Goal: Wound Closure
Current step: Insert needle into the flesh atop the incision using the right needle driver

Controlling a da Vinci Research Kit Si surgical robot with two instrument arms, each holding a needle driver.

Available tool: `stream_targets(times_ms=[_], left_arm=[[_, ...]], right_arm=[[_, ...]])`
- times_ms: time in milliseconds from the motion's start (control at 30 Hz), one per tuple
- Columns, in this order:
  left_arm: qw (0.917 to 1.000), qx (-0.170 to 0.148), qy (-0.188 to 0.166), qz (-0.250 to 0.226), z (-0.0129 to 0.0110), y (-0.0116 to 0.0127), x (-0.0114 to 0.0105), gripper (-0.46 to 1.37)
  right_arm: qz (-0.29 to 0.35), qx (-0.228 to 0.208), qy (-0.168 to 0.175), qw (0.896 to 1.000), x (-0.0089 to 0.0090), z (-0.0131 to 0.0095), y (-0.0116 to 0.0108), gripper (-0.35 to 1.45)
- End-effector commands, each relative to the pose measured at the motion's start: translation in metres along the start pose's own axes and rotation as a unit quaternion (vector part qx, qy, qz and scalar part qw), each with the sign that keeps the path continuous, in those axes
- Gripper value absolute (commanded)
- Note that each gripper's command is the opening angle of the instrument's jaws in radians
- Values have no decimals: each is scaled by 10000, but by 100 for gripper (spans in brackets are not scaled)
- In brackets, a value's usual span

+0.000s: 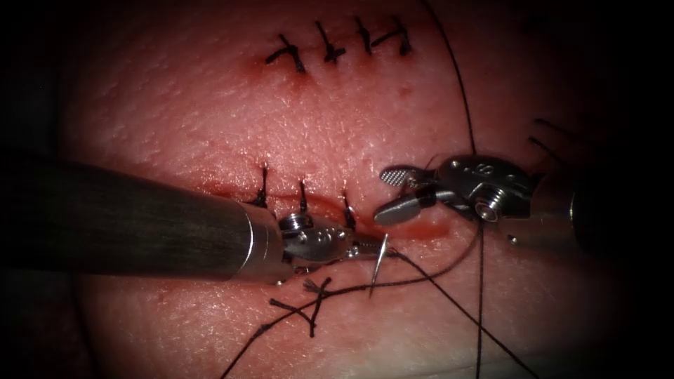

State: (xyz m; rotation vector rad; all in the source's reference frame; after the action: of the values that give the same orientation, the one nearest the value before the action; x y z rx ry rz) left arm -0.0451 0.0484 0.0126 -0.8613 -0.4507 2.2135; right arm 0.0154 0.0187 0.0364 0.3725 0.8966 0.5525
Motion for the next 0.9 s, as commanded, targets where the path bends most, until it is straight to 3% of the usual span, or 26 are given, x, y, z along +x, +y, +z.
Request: stream_targets(times_ms=[33,167,533,900], left_arm=[[10000,-24,1,12,-1,0,-1,-17],[10000,-32,0,17,-2,0,-2,-17],[10000,-20,1,26,-2,1,-4,-22],[10000,-24,1,30,-3,1,-4,-20]], right_arm=[[-82,-208,137,9997,-2,-4,6,117],[43,-445,682,9967,-7,-23,19,117],[218,-888,1471,9849,1,-42,39,105],[-1,-743,1582,9846,14,-18,38,106]])
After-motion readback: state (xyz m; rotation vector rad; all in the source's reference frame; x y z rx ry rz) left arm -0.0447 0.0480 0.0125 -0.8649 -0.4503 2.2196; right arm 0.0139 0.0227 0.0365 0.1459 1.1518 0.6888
